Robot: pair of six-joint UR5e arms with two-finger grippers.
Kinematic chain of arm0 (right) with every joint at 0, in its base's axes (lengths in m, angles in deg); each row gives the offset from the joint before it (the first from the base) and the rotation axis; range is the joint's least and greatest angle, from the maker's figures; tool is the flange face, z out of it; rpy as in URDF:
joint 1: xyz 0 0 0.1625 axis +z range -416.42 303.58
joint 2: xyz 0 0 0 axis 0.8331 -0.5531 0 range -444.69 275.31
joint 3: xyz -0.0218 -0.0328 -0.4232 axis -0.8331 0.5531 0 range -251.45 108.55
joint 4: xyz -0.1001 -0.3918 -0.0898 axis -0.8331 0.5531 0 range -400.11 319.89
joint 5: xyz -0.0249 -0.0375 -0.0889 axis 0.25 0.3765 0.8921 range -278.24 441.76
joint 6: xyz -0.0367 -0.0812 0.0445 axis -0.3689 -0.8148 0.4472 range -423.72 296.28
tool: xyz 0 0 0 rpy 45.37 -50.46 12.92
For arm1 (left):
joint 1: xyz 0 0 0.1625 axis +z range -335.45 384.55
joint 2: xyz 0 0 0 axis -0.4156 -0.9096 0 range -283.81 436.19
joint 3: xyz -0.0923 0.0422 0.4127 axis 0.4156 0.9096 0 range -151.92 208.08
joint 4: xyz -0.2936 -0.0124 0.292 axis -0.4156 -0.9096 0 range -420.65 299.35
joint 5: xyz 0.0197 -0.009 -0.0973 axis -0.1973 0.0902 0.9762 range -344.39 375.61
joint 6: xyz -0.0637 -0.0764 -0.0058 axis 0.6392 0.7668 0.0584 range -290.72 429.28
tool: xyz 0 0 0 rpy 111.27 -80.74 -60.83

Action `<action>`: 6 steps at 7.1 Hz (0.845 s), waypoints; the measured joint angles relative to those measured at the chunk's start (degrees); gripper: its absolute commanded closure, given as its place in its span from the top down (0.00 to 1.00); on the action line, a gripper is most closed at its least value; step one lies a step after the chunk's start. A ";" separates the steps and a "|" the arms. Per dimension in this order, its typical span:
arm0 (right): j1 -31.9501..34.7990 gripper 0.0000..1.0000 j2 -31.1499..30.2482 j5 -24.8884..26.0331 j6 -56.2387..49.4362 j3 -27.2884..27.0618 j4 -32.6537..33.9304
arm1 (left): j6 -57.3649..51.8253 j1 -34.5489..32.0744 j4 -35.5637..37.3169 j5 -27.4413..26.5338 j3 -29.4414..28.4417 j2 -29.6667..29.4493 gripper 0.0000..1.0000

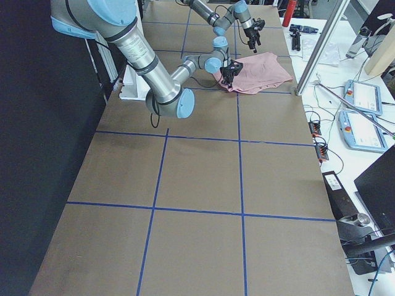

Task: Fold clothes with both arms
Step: 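Grasp the shirt's collar edge with the right gripper, then pull the shirt toward the robot with the right gripper, squaring it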

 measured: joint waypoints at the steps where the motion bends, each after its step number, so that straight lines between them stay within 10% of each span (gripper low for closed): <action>1: 0.01 0.00 -3.75 0.04 0.02 -4.70 0.03 | 0.00 0.02 -0.01 0.02 0.02 0.00 1.00; 6: -14.11 0.00 -20.06 13.08 8.77 -31.61 10.54 | 0.03 0.32 0.07 0.11 1.93 1.27 1.00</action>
